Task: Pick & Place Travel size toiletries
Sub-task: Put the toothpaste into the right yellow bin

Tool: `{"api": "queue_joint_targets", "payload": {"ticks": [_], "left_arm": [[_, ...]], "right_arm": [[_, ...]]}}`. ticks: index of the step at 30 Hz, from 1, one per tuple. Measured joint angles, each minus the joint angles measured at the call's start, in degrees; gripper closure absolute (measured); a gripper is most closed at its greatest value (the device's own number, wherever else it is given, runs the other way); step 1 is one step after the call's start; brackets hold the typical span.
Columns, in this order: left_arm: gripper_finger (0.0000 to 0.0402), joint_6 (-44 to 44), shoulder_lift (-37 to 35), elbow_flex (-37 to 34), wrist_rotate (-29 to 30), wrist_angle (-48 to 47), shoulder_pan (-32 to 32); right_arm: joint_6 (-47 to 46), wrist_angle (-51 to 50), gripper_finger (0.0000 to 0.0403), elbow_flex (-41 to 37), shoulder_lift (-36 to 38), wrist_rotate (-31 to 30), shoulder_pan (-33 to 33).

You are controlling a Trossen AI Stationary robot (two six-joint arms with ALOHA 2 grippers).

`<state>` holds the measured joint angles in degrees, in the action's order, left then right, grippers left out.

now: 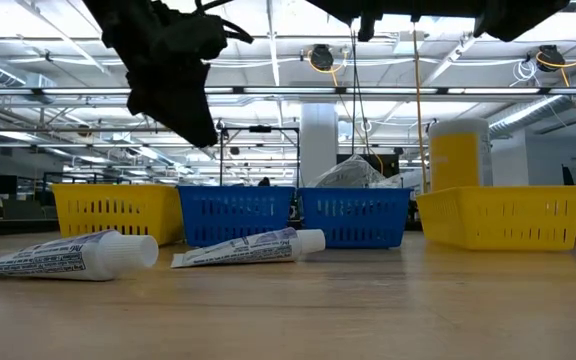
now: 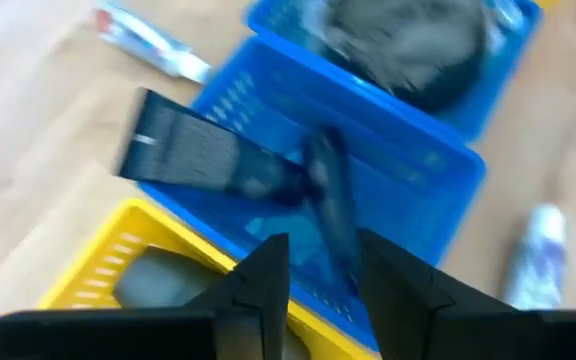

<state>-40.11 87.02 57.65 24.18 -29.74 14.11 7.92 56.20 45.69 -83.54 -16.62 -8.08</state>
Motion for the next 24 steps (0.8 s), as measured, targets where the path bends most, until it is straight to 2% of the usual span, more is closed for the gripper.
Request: {"api": "queue_joint_targets", "payload": {"ticks": [7, 12, 17, 21, 24], "left_arm": [[0.028, 7.54, 0.0, 0.0, -10.06, 3.36, 4.1], [0.0279, 11.16, -0.02, 0.0, -13.74, 5.6, 10.14], [0.0279, 7.78, -0.02, 0.0, -13.25, 5.99, 16.52], [0.0279, 2.78, 0.53, 0.0, -9.23, 6.22, 20.98], [0.0279, 2.15, 2.29, -0.01, -8.63, 5.87, 23.33]], "right_arm": [[-2.11, -2.79, 0.0264, 0.0, -0.03, 0.17, -0.02], [-2.58, -4.81, 0.0264, 0.0, -0.03, 0.2, -0.02], [-2.73, -5.24, 0.0264, 0.0, -0.03, 0.22, -0.02], [-2.73, -5.37, 0.0264, 0.0, -0.03, 0.24, -0.02], [-2.73, -5.37, 0.0264, 0.0, -0.03, 0.26, -0.02]]}}
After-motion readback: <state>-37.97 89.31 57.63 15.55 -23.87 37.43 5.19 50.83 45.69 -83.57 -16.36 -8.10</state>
